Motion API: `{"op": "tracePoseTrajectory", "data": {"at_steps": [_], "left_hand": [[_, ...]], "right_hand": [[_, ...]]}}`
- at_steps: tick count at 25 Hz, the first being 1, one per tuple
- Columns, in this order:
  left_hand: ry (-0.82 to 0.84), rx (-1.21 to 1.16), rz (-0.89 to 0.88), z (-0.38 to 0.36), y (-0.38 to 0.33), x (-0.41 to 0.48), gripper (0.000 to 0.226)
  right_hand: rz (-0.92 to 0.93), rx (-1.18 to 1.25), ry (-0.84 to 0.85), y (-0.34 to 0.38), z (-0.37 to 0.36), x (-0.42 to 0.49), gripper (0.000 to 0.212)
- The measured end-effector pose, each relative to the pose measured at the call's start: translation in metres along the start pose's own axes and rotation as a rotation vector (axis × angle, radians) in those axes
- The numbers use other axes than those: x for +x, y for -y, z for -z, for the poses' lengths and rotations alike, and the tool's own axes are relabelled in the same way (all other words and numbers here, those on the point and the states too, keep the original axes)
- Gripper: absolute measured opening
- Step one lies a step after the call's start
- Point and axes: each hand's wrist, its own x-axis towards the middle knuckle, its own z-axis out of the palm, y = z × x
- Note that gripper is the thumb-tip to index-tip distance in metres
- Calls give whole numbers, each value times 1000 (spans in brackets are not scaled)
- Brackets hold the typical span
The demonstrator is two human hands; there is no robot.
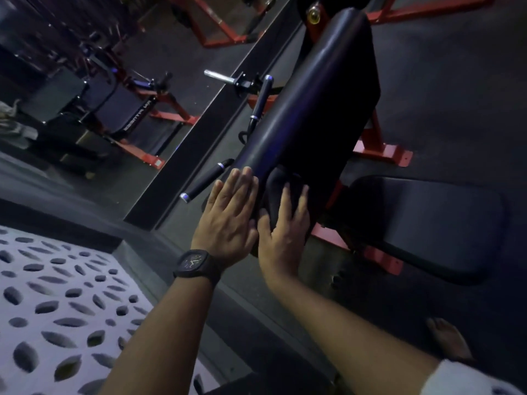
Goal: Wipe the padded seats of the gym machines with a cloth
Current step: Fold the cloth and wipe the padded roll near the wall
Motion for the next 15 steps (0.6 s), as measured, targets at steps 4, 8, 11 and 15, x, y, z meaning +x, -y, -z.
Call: {"op": "tracePoseTrajectory", "data": {"at_steps": [4, 8, 11, 15], "left_hand": [[-42, 8, -41, -7, 7, 0, 74], [-76, 15, -28, -10, 5, -1, 69], [-92, 3, -17, -10, 6, 0, 69], [-64, 57, 11, -7, 1, 1, 74]], "right_hand": [[119, -24, 14, -18, 3, 37, 65], [-92, 100, -73, 4, -4, 12, 59], [297, 32, 100, -17, 7, 16, 64], [52, 56, -13, -35, 0, 53, 63]]}}
